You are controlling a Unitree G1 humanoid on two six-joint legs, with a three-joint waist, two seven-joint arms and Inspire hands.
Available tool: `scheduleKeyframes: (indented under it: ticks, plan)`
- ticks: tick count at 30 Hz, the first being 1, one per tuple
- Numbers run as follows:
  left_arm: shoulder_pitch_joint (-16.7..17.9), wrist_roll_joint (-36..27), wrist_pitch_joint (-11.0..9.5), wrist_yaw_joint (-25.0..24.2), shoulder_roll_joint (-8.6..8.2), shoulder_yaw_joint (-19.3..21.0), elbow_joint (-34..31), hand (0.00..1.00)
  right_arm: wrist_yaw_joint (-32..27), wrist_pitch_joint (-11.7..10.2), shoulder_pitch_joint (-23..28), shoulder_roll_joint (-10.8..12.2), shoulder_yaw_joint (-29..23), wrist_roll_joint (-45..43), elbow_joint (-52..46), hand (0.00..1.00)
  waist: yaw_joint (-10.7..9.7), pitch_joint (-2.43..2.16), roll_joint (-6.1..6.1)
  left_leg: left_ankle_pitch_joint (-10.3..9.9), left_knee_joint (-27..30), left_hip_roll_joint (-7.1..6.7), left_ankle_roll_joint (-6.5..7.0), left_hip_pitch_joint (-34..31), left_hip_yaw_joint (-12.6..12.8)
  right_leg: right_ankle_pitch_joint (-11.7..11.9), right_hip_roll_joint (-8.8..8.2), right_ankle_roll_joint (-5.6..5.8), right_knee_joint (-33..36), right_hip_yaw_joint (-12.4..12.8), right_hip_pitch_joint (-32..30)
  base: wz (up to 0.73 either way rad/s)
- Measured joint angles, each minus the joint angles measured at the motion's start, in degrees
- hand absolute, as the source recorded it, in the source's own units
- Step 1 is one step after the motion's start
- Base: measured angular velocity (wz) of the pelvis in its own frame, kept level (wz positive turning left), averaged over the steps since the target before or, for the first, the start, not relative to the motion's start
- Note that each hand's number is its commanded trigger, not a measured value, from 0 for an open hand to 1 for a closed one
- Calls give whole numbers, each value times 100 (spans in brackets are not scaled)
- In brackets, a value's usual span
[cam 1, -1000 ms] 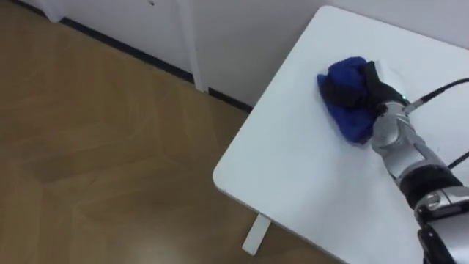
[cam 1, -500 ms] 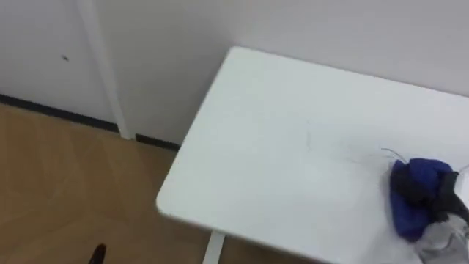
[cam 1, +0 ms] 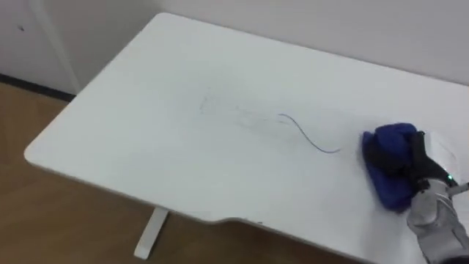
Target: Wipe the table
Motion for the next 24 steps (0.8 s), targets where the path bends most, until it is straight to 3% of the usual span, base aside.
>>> scheduleKeyframes:
  ticks: [1,2,3,6,9,11,13,16,19,21,24]
  plan:
    - [-98,-1,0,1,-56,0,-11,0,0,1,-17,10,79,-3,-92,100,99,-13,84,-3,-199,-217,24,16,21,25,57,-37,-48,92,-16,-32]
    - [-147,0,0,5,-87,-4,-16,0,-5,9,-52,21,117,-10,-109,100,143,-22,140,3,-337,-288,126,44,57,44,90,-52,-84,138,-21,-52]
    - [-241,-5,-3,15,-115,-5,-16,0,-28,68,-192,94,195,-148,-115,100,226,-29,183,79,-563,-304,179,164,174,85,124,-75,-117,265,-69,-74]
    - [-506,41,-8,27,-136,-88,-33,0,77,278,-868,273,711,-499,-118,100,523,-46,181,295,-1072,-371,130,285,271,254,188,-197,-178,608,-400,-79]
    - [-871,-11,15,41,-123,-311,-82,0,253,315,-1528,545,1391,-712,-136,100,512,-55,127,566,-1425,-439,105,240,210,347,226,-245,-273,644,-606,-7]
    - [-924,-12,12,26,-131,-442,-337,0,304,239,-1691,576,1671,-726,-173,100,542,-21,53,671,-1593,-470,93,239,139,348,194,-246,-329,561,-609,32]
    - [-903,-8,27,16,-142,-452,-487,0,317,197,-1688,576,1740,-716,-236,100,636,-16,-1,691,-1657,-491,82,227,0,350,197,-242,-424,419,-538,38]
    - [-749,37,172,18,-141,-432,-500,0,297,52,-1518,466,1547,-691,-168,100,460,-25,-82,708,-1711,-579,90,233,-339,360,176,-155,-664,78,-244,64]
    - [-370,39,218,18,-140,-375,-494,0,15,-292,-888,322,1306,-430,5,100,296,-43,-184,705,-1786,-670,96,551,-402,432,194,-11,-1018,-136,278,41]
    - [-317,51,211,19,-141,-279,-439,0,-70,-430,-508,321,975,-337,80,100,213,-53,-185,669,-1777,-715,156,656,-455,426,165,32,-1039,-245,459,43]
    - [-363,39,198,50,-135,-133,-267,0,-138,-437,-436,313,802,-335,180,100,252,-74,-207,610,-1785,-749,242,719,-445,408,140,92,-1039,-228,516,3]
